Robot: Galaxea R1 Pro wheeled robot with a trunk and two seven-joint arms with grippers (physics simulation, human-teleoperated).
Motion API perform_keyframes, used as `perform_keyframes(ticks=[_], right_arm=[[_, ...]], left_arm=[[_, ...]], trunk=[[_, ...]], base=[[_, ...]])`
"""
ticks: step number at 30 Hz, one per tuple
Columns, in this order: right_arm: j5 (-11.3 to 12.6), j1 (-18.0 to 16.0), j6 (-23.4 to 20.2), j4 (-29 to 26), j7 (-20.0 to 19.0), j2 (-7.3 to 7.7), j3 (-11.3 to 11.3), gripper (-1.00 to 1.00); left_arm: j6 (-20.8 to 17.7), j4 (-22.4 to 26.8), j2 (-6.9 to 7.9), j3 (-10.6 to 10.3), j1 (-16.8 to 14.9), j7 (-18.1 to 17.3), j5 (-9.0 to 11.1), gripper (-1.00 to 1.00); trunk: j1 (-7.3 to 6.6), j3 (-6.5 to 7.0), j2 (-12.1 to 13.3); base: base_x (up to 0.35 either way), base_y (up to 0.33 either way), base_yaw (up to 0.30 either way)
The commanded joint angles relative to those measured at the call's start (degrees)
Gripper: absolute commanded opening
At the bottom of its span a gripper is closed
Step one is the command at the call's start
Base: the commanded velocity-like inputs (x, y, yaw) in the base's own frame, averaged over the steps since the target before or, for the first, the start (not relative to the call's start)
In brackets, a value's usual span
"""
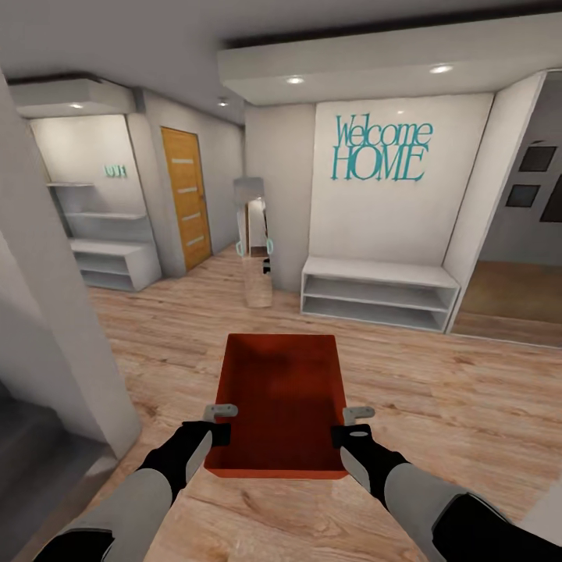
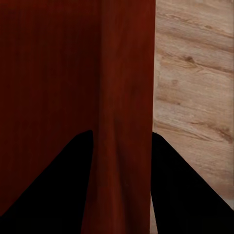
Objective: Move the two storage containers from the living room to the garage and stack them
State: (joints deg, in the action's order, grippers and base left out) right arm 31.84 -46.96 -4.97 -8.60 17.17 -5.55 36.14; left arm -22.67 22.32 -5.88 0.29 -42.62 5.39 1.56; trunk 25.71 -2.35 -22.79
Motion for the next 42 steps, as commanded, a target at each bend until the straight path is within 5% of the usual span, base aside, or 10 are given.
perform_keyframes(ticks=[1,42], right_arm=[[-0.29,-0.06,-0.48,-0.72,0.32,0.01,-0.81,-1.0],[-0.29,-0.06,-0.48,-0.72,0.32,0.01,-0.75,-1.0]], left_arm=[[-0.35,0.01,-0.01,0.09,-0.01,0.5,0.11,-1.0],[-0.28,0.01,-0.01,0.06,-0.01,0.5,0.11,-1.0]], trunk=[[0.07,-0.13,-0.13],[0.07,-0.13,-0.13]], base=[[0.322,0.0,0.0],[0.322,0.0,0.0]])
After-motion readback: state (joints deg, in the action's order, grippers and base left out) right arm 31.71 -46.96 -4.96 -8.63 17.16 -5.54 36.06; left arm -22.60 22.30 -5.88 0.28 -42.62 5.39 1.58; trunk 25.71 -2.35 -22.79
